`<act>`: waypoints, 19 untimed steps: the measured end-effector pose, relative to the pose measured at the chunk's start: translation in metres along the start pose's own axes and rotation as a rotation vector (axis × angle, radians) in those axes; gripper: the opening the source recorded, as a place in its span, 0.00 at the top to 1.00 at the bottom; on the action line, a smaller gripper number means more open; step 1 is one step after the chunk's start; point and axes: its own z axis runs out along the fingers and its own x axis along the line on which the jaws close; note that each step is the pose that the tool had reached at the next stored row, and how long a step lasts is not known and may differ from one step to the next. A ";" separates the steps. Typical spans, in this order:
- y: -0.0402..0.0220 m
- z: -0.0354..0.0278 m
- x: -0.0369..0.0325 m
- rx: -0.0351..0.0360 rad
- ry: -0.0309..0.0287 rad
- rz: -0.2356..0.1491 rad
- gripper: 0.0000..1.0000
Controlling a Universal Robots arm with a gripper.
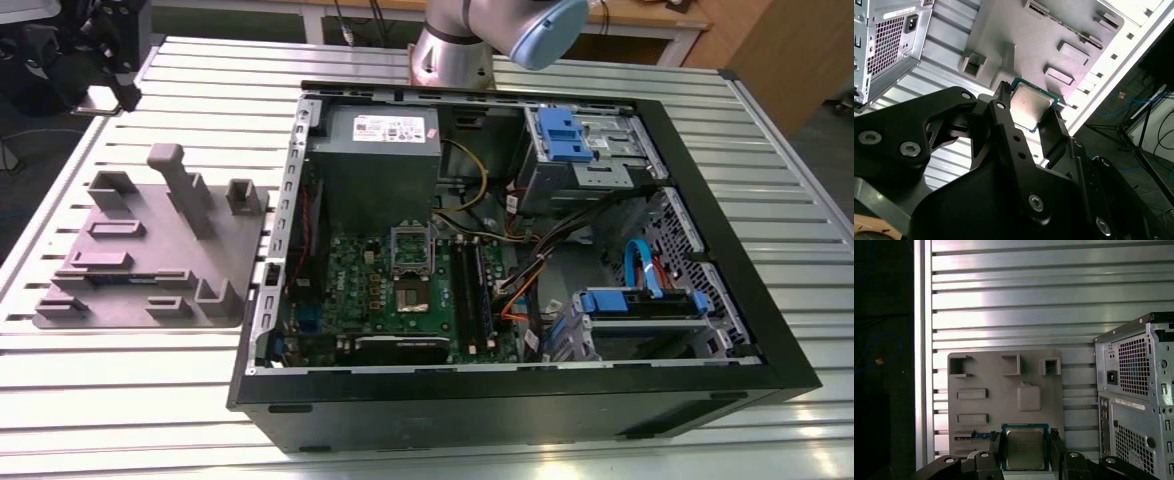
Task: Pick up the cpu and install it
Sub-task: 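Pick up the cpu and move it towards the insertion slot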
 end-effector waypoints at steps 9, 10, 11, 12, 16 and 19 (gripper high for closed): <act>0.0002 -0.0001 -0.0028 0.0000 0.0000 0.000 0.53; 0.0002 -0.0001 -0.0031 0.0000 0.0000 0.000 0.53; 0.0002 -0.0001 -0.0033 0.0000 0.0000 0.000 0.53; 0.0002 -0.0001 -0.0036 0.0000 0.0000 0.000 0.53; 0.0002 -0.0001 -0.0046 -0.0001 0.0000 0.000 0.53; 0.0003 -0.0002 -0.0052 0.0000 0.0000 0.000 0.53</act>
